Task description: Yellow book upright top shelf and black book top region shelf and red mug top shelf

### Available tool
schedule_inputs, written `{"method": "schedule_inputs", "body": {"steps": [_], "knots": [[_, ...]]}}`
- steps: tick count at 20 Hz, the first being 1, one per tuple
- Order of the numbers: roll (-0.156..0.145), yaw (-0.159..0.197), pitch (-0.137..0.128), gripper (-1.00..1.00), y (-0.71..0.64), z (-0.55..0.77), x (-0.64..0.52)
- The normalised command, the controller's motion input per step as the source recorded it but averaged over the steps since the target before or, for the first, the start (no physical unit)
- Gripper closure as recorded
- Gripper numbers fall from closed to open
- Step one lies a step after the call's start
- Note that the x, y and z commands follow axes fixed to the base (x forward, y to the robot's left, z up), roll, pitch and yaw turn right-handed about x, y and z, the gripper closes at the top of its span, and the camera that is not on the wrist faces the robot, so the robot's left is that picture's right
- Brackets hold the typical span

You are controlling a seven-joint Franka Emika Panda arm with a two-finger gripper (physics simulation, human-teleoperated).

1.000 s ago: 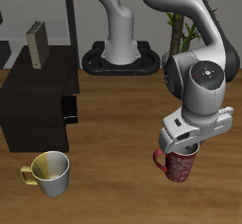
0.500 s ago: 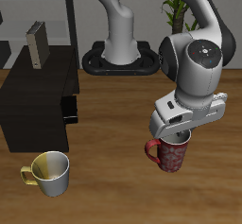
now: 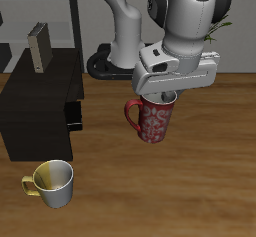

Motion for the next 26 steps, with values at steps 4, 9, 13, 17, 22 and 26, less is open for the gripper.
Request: {"method": "schedule_inputs", "body": {"steps": [4,9,13,17,22,26], "knots": [[-0.138,-0.002,-0.106,1.00,-0.83,0.64,-0.25],[-0.060,-0.019,-0.037,1.00,-0.53,0.35,-0.12],[-0.040,-0.007,-0.043,1.00,-0.75,0.31,-0.05],[-0.063,-0.023,-0.028,1.00,-0.56,0.23,-0.05],[-0.029,-0.015,-0.015,1.00,-0.43,0.24,-0.15],[0.007,-0.001,-0.009,1.00,-0.46,0.20,-0.12]]}}
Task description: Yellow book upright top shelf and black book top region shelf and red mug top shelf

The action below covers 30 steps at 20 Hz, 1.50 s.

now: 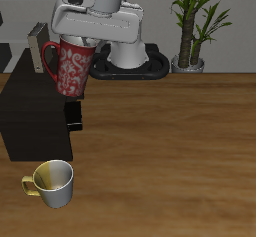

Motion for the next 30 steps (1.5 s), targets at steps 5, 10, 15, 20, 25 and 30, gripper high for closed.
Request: {"method": "schedule_inputs", "body": {"steps": [5,10,15,20,25,30], "knots": [[-0.011,0.014,-0.019,1.00,-0.53,0.15,-0.14],[0.006,0.052,-0.002,1.00,-0.28,0.09,-0.14],[-0.044,-0.015,0.002,1.00,-0.20,0.01,0.02],[0.019,-0.014,-0.004,1.00,0.00,-0.02,-0.01],[0.036,-0.037,0.018,1.00,0.06,-0.01,0.07],[0.050,-0.059,0.032,1.00,0.00,-0.06,0.10]]}}
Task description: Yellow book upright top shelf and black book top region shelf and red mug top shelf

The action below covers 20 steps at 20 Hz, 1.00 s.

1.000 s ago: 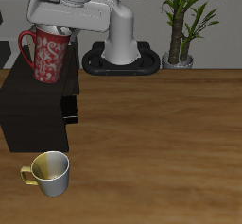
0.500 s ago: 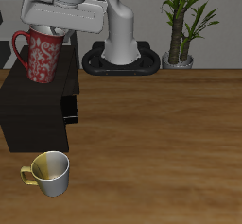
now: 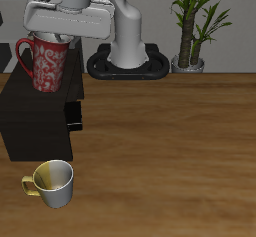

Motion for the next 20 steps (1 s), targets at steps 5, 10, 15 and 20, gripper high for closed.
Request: {"method": "schedule_inputs", "body": {"steps": [5,10,15,20], "knots": [[0.104,-0.082,0.057,1.00,0.00,-0.05,0.24],[0.109,-0.082,0.062,1.00,0.01,-0.02,0.27],[0.038,-0.120,0.079,1.00,-0.09,-0.21,0.16],[0.008,-0.049,0.043,1.00,-0.01,-0.20,0.03]]}}
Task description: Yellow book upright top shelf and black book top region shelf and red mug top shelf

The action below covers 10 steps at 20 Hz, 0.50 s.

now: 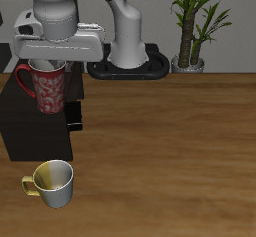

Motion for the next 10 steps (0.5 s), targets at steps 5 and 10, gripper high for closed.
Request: {"method": "schedule_inputs", "body": {"steps": [5,10], "knots": [[-0.024,-0.063,0.045,1.00,-0.18,-0.19,0.08],[-0.023,-0.041,0.023,1.00,-0.17,-0.17,-0.01]]}}
